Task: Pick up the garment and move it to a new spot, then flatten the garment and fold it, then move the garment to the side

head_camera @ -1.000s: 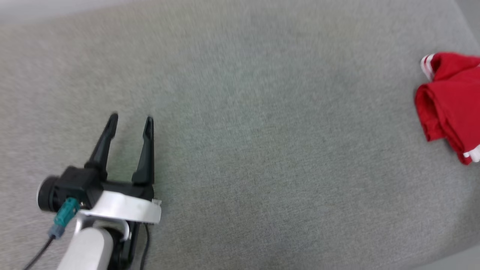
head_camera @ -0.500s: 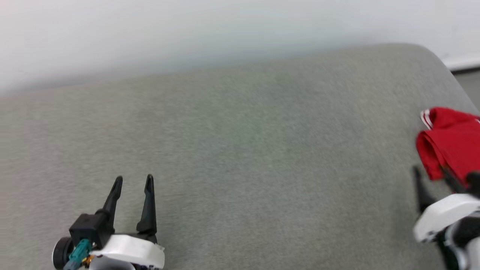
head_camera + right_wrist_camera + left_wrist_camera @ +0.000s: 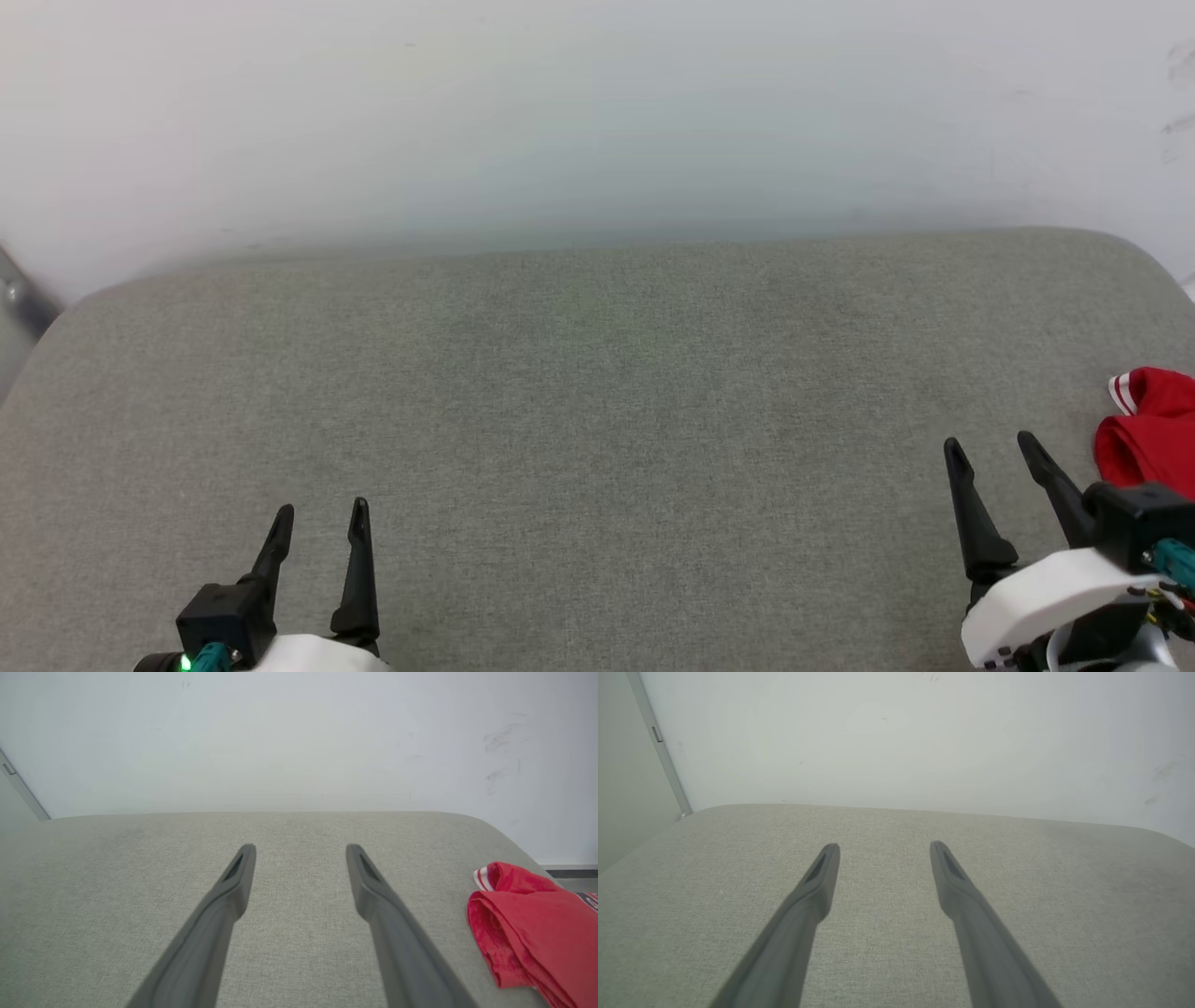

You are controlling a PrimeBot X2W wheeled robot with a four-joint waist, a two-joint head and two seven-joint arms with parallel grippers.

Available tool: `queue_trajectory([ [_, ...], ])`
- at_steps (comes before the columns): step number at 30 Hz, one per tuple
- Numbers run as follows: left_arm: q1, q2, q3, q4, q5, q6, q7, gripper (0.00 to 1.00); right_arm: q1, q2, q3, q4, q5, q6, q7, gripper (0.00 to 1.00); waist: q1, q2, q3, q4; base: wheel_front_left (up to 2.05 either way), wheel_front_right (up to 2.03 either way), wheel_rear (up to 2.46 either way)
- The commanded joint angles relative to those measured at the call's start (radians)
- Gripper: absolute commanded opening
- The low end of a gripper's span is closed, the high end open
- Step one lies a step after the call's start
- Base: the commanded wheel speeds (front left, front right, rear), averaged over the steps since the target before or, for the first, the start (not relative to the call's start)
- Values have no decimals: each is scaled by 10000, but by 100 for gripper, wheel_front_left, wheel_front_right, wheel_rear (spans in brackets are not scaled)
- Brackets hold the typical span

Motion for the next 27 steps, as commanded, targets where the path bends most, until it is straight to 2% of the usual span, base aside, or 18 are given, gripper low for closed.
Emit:
queue_trajectory([
  [1,103,34,-31,24,41,37,-42,100,220,39,31,-179,-125,-8,13,100,2,0,-54,38,0,0,0],
  [12,16,64,-113,248,-65,-37,-20,100,1066,339,328,-1524,-99,-8,328,100,2,0,-94,-76,0,0,0],
  [27,-313,85,-111,475,-96,-179,-117,100,1110,428,379,-1754,-41,-8,470,100,2,0,33,-93,0,0,0],
])
